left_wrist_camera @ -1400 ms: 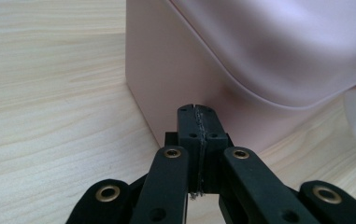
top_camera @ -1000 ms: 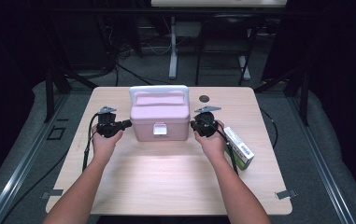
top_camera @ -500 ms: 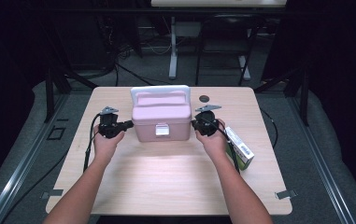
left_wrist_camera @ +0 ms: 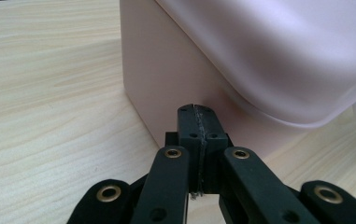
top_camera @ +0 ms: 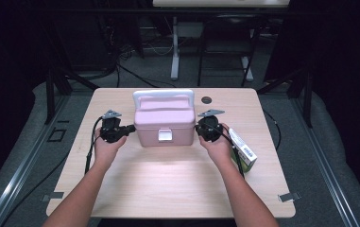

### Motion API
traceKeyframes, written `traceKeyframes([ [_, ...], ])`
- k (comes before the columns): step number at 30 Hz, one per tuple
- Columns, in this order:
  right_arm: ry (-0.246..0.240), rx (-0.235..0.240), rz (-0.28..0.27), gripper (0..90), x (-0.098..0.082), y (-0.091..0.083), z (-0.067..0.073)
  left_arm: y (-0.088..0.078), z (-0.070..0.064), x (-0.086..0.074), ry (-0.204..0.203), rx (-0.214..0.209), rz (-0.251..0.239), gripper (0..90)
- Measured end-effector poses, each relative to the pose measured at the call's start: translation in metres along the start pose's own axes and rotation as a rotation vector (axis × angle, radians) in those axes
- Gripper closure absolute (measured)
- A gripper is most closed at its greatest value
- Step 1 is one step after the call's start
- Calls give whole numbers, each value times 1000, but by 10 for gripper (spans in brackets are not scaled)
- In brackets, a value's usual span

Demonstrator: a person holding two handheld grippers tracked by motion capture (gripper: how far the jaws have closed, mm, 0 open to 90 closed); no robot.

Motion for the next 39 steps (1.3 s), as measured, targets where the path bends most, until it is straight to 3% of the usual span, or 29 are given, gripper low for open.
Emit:
traceKeyframes([
  [7, 6, 8, -8, 900, -10, -7, 3, -4, -6, -4, 34, 2, 10, 900],
  [22, 2, 41, -5, 900, -31, -24, 15, -16, -15, -20, 44, -25, 17, 900],
  [31, -5, 37, -13, 900, -44, -35, 23, -25, -26, -35, 28, -58, -1, 900],
  [39, -2, 48, -14, 900, -57, -45, 29, -35, -36, -47, 60, -62, 10, 900],
])
Point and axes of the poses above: each handheld gripper's, and its own axes: y roughly forward along the jaws, x roughly out of its top, z roughly to its left, the point moved 3 cm from there along y, roughly forward along the jaws, and after that the axes turned 10 degrees about z, right-handed, at the moved point
